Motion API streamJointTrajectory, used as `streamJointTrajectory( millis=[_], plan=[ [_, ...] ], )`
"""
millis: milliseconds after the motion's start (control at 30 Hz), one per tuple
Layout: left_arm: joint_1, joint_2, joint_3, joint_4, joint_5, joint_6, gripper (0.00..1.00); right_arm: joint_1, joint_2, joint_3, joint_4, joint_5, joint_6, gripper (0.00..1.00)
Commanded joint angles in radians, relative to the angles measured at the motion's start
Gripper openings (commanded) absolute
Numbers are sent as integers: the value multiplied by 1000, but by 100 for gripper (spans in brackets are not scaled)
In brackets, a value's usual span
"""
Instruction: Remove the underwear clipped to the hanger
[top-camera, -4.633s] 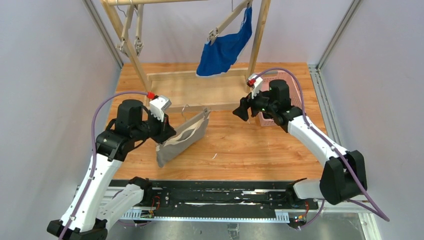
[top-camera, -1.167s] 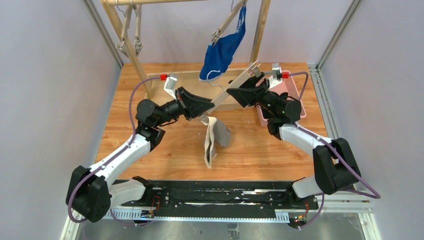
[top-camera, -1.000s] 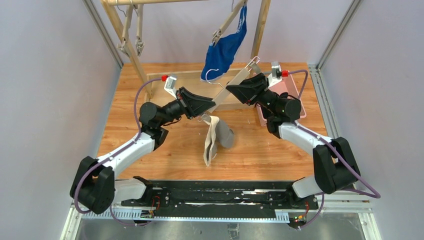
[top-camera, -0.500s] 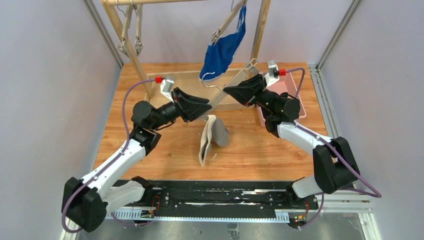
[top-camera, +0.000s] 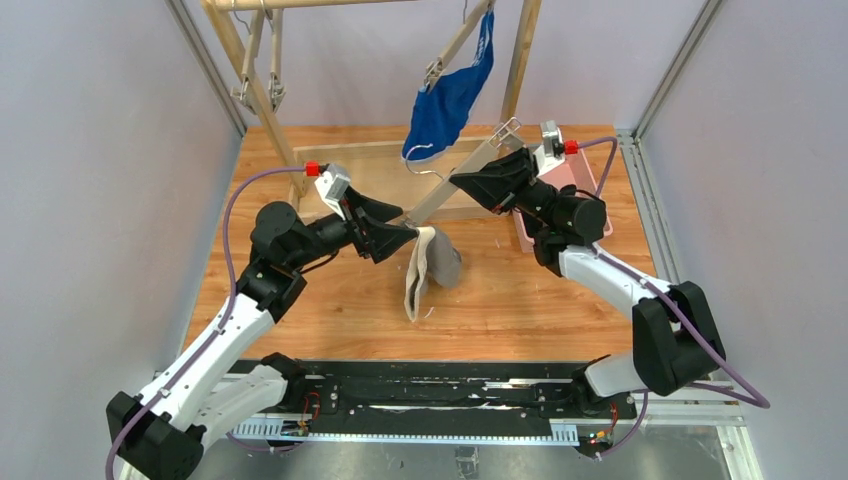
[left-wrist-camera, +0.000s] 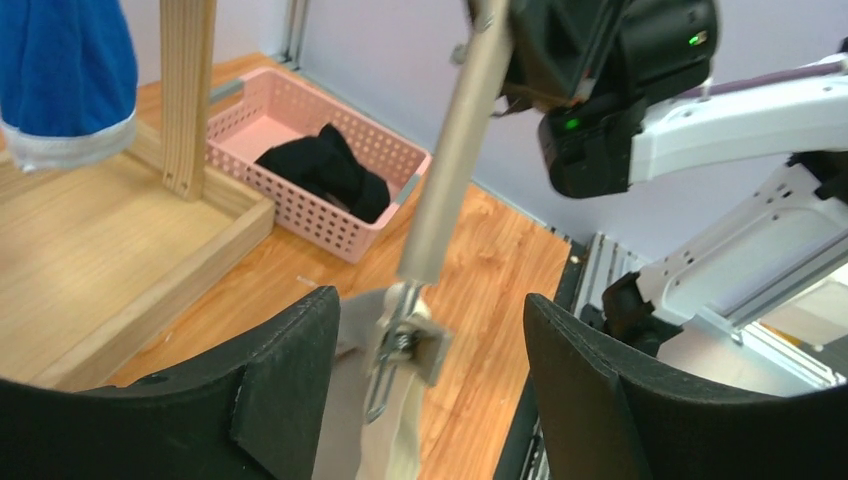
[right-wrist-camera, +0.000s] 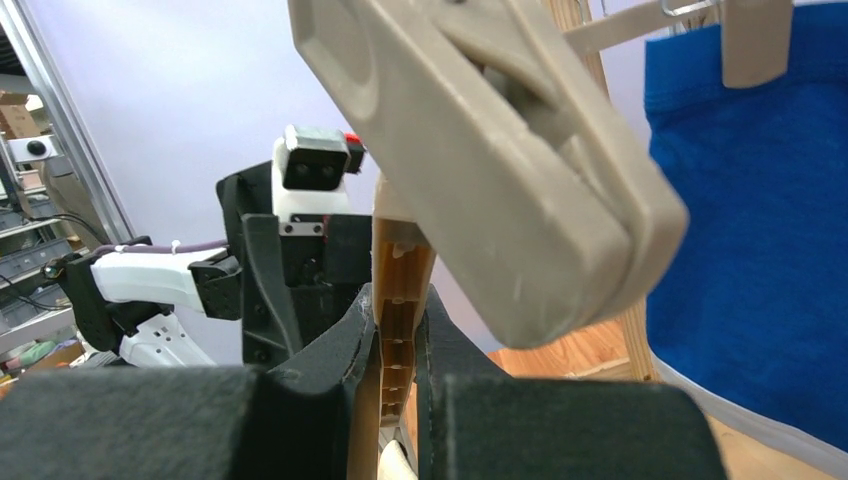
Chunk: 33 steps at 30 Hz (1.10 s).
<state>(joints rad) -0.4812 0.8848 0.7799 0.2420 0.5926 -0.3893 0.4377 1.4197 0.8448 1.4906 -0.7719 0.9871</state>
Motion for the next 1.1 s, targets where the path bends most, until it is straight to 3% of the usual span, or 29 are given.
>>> streamJointTrajectory(
  millis=[0,200,533,667,767,833,1000,1033,1067],
  plan=[
    [-7,-36,-20,-93,-33,77,73,2,-67,31,55,-7,-15,0],
    [-6,-60,-23,-93,-25,79,73,2,-85,27,53,-1,-16,1],
    [-7,-55,-10,-93,-2,83,57,3,-83,10,53,4,-12,1],
    [-7,-45,-9,-82,12,82,34,4,-83,7,53,2,-10,1],
    [-7,-43,-8,-75,9,76,7,5,-81,5,54,-1,-7,0],
    [-7,-49,-6,-74,0,77,1,6,-80,5,53,-1,-6,1],
    [-7,-73,0,-75,-17,81,0,6,-79,2,53,-3,-7,1],
    [-7,-75,1,-75,-17,79,4,6,-79,3,53,-3,-6,1],
    [-7,-78,2,-75,-17,79,15,6,-80,3,53,-4,-5,1]
  ],
)
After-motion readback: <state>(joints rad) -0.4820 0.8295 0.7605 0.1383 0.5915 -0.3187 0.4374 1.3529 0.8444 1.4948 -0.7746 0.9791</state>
